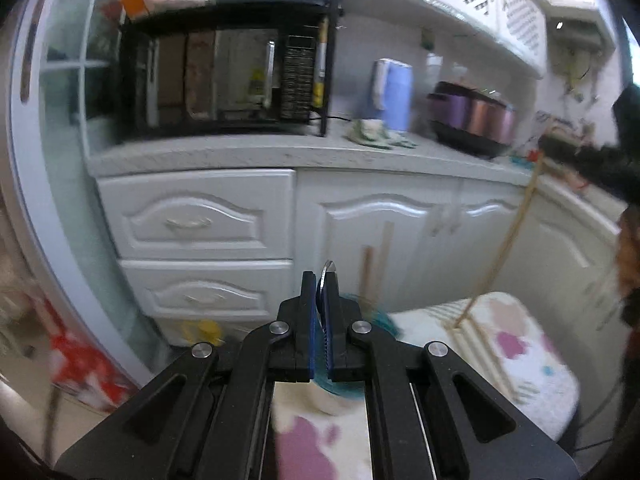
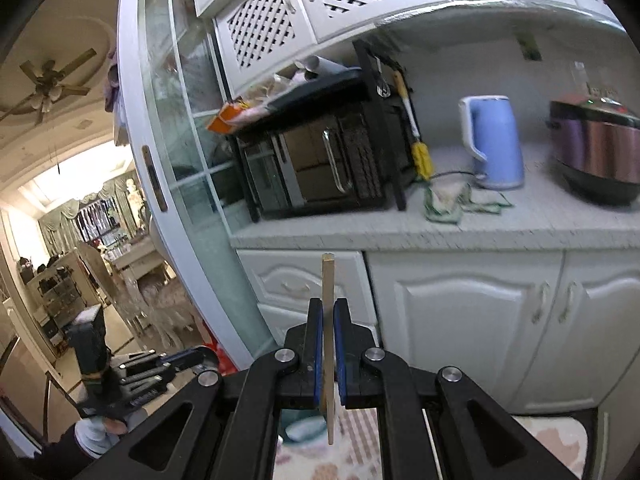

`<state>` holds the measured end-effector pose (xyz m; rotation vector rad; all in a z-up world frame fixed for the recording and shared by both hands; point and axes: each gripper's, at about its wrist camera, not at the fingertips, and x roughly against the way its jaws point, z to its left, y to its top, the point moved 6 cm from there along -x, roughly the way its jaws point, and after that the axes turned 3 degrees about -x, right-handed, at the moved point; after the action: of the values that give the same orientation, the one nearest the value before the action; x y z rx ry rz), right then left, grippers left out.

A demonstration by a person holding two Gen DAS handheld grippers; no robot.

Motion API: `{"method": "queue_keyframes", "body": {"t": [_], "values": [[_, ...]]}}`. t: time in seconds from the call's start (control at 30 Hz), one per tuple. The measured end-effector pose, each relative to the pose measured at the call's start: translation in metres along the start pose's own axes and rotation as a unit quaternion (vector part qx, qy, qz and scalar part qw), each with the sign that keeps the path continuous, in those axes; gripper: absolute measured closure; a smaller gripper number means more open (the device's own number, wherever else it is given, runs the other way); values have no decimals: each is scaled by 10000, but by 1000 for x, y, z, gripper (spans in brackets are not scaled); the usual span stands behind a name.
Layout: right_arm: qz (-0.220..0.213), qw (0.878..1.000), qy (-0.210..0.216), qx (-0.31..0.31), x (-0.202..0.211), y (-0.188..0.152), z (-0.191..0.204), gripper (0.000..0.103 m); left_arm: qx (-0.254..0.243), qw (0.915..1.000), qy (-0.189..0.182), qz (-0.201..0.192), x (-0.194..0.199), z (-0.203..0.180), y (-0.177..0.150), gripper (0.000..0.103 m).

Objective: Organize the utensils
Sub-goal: 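Carry the chopstick and steel spoon over the teal cup and open both grippers, then withdraw both grippers from the cup back over the remaining chopsticks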

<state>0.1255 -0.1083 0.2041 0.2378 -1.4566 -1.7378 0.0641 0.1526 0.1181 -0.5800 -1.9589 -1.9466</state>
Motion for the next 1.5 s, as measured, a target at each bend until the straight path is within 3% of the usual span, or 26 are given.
{"method": "queue_keyframes", "body": {"t": [0.17, 0.4, 0.6, 0.87, 0.93, 1.0, 1.07, 1.17, 1.27, 1.3, 1.5], "values": [[-1, 9999, 137, 23, -42, 12, 19, 98, -397, 9976, 559, 94, -28, 13, 0, 101], [475, 9987, 74, -148, -115, -26, 16, 98, -753, 9929, 863, 332, -63, 11, -19, 101], [1136, 9924, -49, -462, -158, -77, -11, 98, -686, 9929, 759, 604, -86, 6, -41, 101], [1543, 9860, -114, -629, -168, -108, -29, 98, -560, 9936, 637, 743, -98, -6, -57, 100], [1559, 9853, -150, -675, -166, -110, -32, 95, -485, 9941, 586, 769, -99, -8, -58, 100], [1606, 9845, -208, -678, -164, -112, -34, 82, -418, 9945, 522, 809, -100, -8, -58, 99], [1622, 9843, -235, -657, -160, -115, -34, 81, -365, 9944, 480, 869, -101, -10, -60, 99], [1626, 9841, -248, -664, -151, -119, -36, 77, -295, 9940, 475, 938, -101, -13, -63, 90], [1548, 9852, -323, -662, -140, -121, -38, 56, -263, 9949, 470, 849, -93, -17, -61, 75], [1532, 9855, -324, -658, -139, -122, -38, 56, -230, 9953, 452, 824, -91, -17, -61, 68], [1506, 9861, -385, -594, -122, -128, -36, 55, -138, 9969, 414, 648, -71, -21, -54, 53]]}}
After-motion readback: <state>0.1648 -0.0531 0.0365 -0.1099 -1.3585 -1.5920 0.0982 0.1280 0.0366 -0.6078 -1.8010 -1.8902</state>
